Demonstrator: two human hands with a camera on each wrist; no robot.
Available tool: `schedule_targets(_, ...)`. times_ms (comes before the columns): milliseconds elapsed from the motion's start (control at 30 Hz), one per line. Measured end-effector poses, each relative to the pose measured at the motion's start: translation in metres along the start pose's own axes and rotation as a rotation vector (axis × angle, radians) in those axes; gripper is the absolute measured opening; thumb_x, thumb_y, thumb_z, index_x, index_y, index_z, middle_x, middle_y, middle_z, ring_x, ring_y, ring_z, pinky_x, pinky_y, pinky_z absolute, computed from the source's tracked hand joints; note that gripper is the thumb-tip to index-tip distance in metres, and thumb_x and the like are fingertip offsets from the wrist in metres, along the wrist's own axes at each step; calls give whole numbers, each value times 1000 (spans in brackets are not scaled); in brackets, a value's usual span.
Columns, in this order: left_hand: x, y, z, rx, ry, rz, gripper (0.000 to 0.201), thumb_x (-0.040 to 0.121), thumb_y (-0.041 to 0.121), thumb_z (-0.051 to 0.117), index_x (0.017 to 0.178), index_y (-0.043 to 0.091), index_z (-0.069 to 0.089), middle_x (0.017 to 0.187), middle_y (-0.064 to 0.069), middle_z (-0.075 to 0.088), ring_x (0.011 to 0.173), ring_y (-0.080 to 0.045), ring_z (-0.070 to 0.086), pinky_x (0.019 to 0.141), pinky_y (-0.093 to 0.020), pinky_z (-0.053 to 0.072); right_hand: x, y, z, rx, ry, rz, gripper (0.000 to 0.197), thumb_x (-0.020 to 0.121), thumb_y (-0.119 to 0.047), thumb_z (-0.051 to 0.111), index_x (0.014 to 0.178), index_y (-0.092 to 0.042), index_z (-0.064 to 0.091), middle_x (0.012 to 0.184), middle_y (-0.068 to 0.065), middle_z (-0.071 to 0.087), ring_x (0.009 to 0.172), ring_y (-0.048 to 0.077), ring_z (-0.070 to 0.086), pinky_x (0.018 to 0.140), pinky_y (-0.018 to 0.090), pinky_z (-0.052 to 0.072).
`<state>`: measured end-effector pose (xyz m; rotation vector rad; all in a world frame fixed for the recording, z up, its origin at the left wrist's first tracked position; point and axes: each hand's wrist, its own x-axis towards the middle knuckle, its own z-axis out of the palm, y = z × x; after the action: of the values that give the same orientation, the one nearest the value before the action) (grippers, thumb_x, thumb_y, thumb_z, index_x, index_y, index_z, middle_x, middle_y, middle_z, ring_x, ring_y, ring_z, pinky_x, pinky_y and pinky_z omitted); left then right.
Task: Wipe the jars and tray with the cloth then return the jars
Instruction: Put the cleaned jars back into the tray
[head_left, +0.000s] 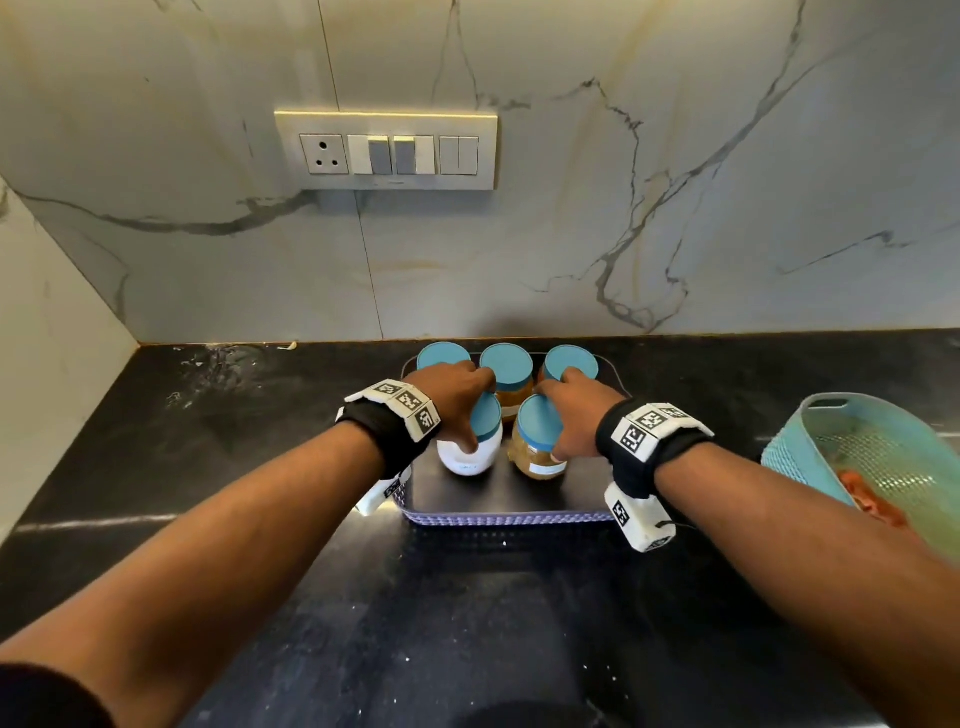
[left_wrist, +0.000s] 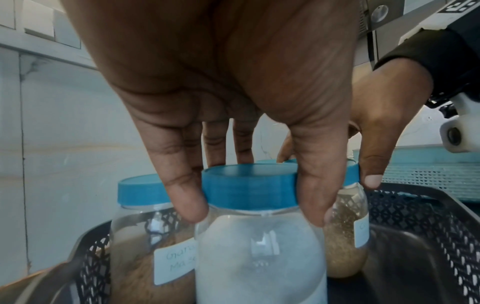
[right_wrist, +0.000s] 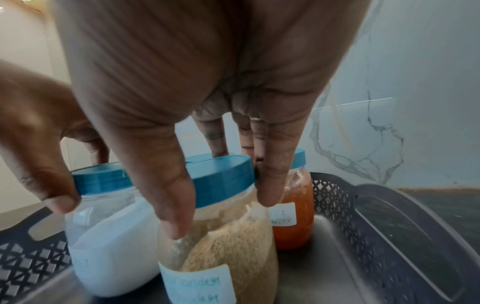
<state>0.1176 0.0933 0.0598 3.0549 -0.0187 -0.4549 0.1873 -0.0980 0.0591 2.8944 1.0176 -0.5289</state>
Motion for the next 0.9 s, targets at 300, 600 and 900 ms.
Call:
schedule_targets(300, 4, 1, 8, -50, 30, -5, 80, 71, 39, 87, 138, 22, 46, 128, -10, 57, 106, -31, 61, 87, -40, 55, 6, 7, 4, 53, 22, 3, 77, 73, -33, 79, 140, -22, 44, 125, 9, 45, 111, 33, 57, 92, 38, 49)
schedule_targets(600, -6, 6, 11, -62, 81, -12, 96, 73, 42, 87, 151, 23, 35, 141, -11, 49, 120, -32, 57, 94, -41, 52, -1, 7, 1, -5, 14, -9, 86, 73, -35, 81, 146, -24, 37, 132, 9, 42, 115, 34, 56, 96, 40, 49)
schedule_targets(900, -55, -2, 25, -116, 234, -5, 37, 92, 23, 70, 128, 22, 64, 122, -1, 67, 111, -22, 65, 94, -35, 52, -44, 30, 4, 142, 185, 92, 23, 78, -37, 75, 83, -27, 55, 90, -4, 61, 80, 16, 58, 72, 35, 53)
